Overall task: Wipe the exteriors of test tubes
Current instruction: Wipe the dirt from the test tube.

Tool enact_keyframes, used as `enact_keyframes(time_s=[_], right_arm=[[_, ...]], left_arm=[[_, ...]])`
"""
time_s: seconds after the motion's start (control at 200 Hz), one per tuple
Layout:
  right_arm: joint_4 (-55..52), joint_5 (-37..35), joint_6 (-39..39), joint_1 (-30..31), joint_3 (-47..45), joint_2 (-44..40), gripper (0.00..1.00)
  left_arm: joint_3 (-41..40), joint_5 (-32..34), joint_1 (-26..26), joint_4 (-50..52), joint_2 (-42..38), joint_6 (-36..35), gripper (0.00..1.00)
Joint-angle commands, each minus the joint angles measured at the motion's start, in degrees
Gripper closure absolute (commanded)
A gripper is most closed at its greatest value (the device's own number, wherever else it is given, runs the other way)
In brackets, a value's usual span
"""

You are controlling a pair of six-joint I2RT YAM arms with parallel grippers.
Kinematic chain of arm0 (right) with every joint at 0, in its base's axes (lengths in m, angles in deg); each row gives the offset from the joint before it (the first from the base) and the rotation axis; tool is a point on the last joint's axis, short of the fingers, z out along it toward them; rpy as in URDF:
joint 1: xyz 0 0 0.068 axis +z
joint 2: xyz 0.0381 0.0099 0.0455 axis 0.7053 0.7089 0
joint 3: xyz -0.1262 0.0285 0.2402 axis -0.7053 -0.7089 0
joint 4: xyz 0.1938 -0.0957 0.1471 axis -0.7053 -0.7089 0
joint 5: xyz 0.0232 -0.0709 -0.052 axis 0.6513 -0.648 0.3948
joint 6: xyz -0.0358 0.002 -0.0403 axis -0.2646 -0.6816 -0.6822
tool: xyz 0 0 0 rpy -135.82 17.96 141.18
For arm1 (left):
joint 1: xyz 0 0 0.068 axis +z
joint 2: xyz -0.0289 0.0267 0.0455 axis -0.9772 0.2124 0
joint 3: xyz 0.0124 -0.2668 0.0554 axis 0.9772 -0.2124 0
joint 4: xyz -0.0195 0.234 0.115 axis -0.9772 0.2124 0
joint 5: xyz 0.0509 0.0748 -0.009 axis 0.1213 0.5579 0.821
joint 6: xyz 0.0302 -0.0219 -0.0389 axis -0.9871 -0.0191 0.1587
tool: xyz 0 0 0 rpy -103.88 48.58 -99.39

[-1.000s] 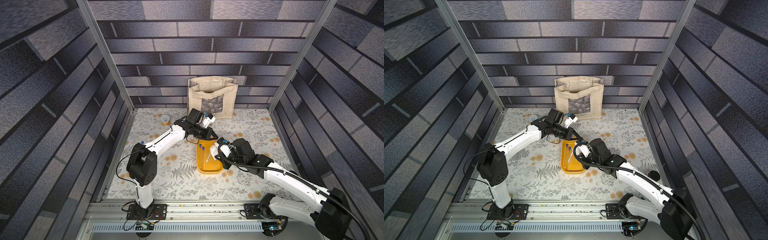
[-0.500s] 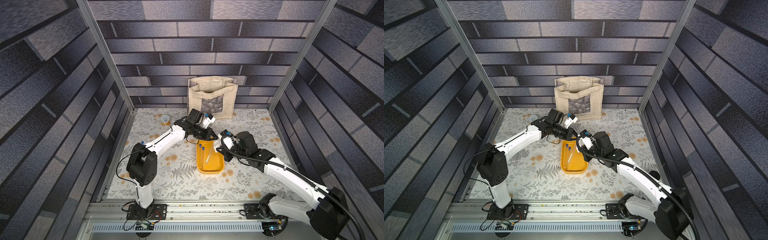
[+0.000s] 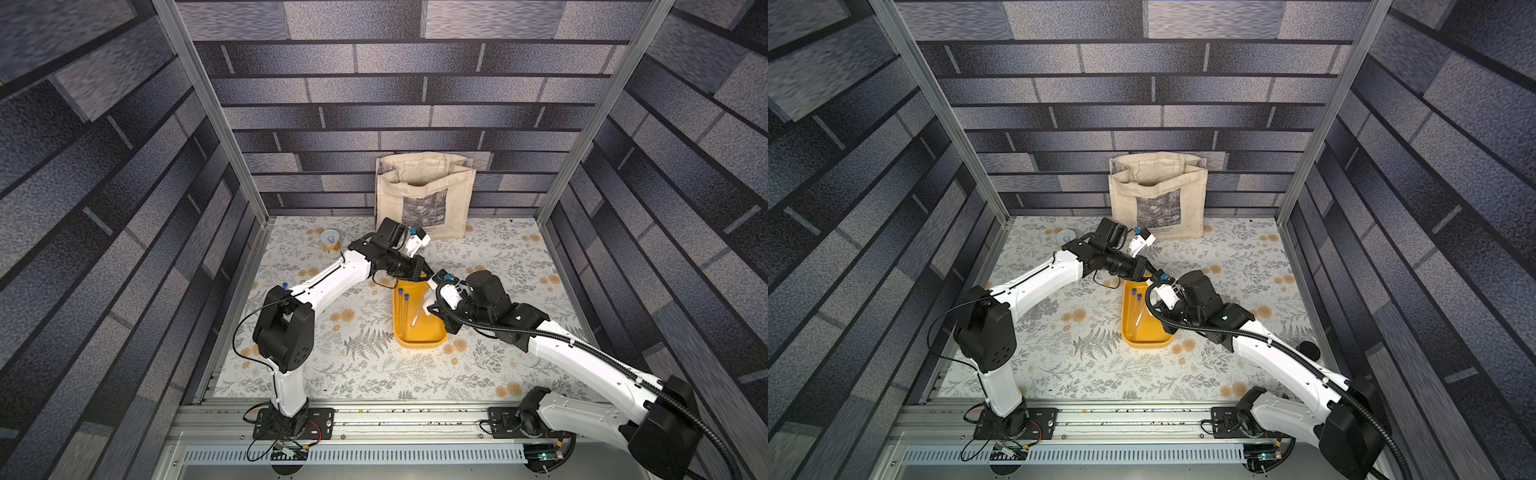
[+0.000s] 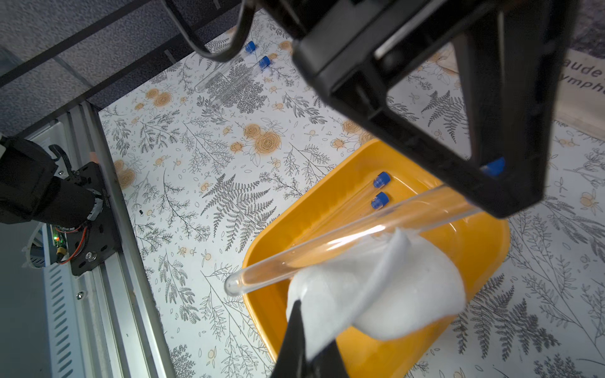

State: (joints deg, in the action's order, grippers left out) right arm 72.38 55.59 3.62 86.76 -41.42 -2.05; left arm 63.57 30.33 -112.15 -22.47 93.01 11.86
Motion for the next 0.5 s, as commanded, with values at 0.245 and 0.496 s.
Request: enact_keyframes(time_s=[0.245, 0.496], right_arm=[[-2.8, -2.7, 1.3, 7.2, -3.9, -1.5, 1.00], [-2.0, -3.2, 2.6, 10.1, -4.9, -2.2, 1.00]], left_arm=[[0.4, -0.7, 0.1, -0.1, 0.0, 0.7, 0.90], [0.6, -0.7, 0.0, -0.3, 0.3, 0.7, 0.89]])
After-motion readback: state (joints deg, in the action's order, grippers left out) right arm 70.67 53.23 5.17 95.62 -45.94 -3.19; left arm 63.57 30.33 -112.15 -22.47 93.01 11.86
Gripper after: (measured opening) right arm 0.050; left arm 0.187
